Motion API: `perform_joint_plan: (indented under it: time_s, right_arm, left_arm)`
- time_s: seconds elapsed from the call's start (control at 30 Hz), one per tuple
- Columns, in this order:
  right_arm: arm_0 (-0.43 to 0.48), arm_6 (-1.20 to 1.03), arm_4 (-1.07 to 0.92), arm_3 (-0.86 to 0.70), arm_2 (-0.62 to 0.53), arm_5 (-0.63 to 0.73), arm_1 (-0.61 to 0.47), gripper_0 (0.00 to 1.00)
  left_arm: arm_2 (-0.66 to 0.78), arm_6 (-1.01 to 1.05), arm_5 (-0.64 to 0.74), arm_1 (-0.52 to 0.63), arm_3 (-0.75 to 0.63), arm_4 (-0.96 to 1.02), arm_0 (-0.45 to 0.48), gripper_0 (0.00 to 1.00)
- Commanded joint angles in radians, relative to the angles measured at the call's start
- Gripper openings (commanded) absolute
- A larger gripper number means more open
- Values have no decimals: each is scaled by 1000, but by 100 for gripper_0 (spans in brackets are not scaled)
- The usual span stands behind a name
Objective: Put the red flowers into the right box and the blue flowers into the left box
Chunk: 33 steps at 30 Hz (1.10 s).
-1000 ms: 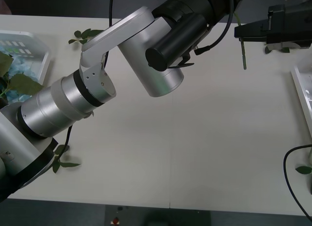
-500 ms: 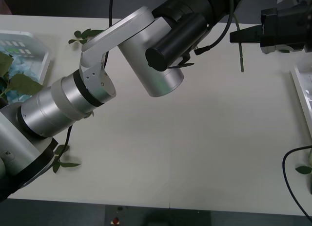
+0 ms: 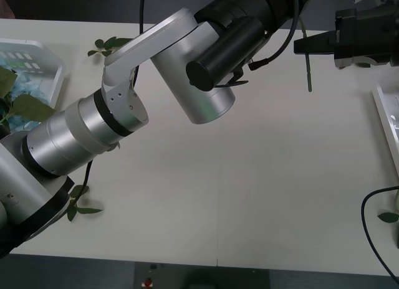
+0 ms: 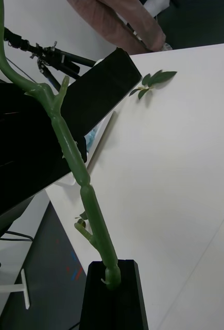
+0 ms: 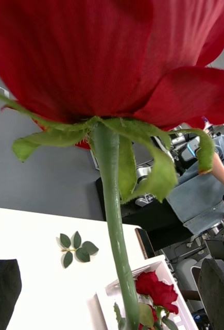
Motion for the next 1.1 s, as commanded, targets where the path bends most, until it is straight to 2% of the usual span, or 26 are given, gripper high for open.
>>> perform_joint_plan:
  time_s: [0.03, 0.3, 0.37, 0.47, 0.57, 0.7, 0.9, 1.0, 1.03, 1.1]
  right_arm:
    - [3, -47, -31, -13, -30, -3, -61, 0]
    - [86, -70, -60, -13, -92, -3, -168, 0]
    - [108, -77, -58, -15, -112, -3, -187, 0]
    - [158, -84, -37, -15, -169, -3, -213, 0]
    - [209, -87, 5, -13, -217, -3, -231, 0]
    - [257, -92, 104, -13, -266, -3, -257, 0]
    - [298, -107, 310, -15, -286, -3, -293, 0]
    - [306, -118, 414, -13, -286, -3, -302, 0]
    - [307, -118, 423, -13, -286, -3, -303, 0]
    - [312, -130, 503, -13, -286, -1, -305, 0]
  left_arm:
    - [3, 19, 0, -3, -23, -4, -33, 100]
    - [3, 19, 0, -3, -23, -4, -33, 100]
    - [2, 25, -3, 7, -17, -12, -4, 100]
    - [37, 91, -5, 42, -65, 19, 4, 100]
    - [66, 142, 3, 97, -130, 65, 8, 100]
    - [108, 139, 30, 237, -244, 183, 30, 100]
    - [177, 76, -20, 455, -404, 304, 152, 100]
    - [207, -22, -108, 533, -454, 323, 268, 100]
    - [210, -33, -118, 542, -457, 323, 280, 100]
    - [226, -110, -236, 614, -465, 318, 380, 100]
